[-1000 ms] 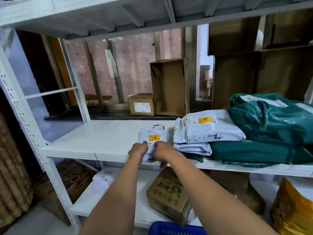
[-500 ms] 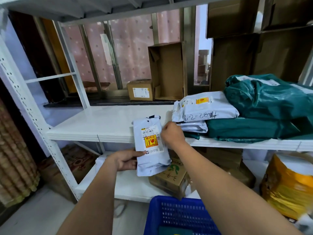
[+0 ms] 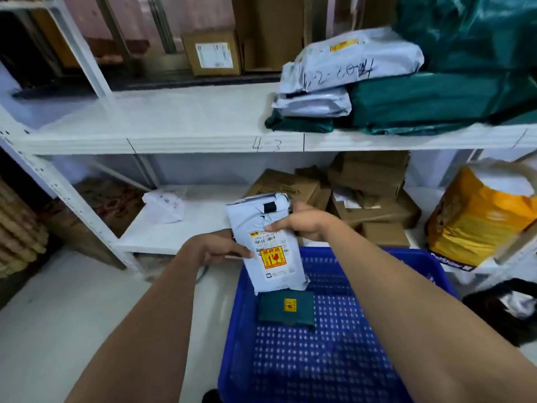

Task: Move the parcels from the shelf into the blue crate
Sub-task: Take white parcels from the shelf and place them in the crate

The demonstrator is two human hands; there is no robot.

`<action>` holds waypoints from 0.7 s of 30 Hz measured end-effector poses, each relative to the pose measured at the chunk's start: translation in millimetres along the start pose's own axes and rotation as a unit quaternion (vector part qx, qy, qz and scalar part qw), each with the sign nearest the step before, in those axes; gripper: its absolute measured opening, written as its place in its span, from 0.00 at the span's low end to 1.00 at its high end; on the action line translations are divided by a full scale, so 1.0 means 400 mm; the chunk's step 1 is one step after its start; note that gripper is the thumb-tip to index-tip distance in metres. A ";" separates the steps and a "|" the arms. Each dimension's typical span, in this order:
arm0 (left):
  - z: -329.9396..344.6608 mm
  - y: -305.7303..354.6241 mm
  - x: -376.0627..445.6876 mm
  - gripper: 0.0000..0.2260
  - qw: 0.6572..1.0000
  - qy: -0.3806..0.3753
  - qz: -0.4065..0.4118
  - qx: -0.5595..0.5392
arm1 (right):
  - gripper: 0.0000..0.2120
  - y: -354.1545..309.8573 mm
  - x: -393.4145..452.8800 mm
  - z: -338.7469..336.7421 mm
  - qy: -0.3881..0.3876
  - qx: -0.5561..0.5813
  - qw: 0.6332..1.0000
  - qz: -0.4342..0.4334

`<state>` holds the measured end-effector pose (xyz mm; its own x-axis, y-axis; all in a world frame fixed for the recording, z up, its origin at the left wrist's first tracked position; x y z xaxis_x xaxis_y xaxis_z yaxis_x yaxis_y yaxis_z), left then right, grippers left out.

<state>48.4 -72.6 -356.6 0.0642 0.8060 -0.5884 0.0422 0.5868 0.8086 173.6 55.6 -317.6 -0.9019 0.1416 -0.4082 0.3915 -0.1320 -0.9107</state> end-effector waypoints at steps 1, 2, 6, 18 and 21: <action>0.013 -0.022 0.031 0.25 1.000 0.013 0.008 -0.013 | 0.22 0.055 -0.006 -0.015 0.004 0.008 1.000 0.014; 0.027 -0.040 0.062 0.27 0.999 0.024 0.018 -0.032 | 0.22 0.106 -0.015 -0.029 0.010 0.015 1.000 0.025; 0.097 -0.131 0.200 0.22 0.997 0.061 0.027 -0.046 | 0.27 0.316 -0.036 -0.095 0.057 0.057 0.996 0.035; 0.247 -0.429 0.462 0.24 0.997 0.069 0.006 -0.041 | 0.27 0.717 -0.006 -0.177 0.101 0.002 0.992 0.075; 0.263 -0.483 0.496 0.23 0.997 0.075 0.003 -0.033 | 0.25 0.777 0.002 -0.174 0.105 -0.020 0.990 0.095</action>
<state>158.1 -34.0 -629.1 -0.0856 0.8092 -0.5813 -0.0238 0.5816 0.8131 307.2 83.2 -605.6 -0.7554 0.3191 -0.5724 0.5606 -0.1377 -0.8166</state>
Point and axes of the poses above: each hand's wrist, its own x-axis towards the middle knuckle, its own z-axis out of the palm, y = z × x, the point moved 7 cm from there along x, towards the middle knuckle, and after that the axes turned 15 degrees about -y, right-handed, at the moved point
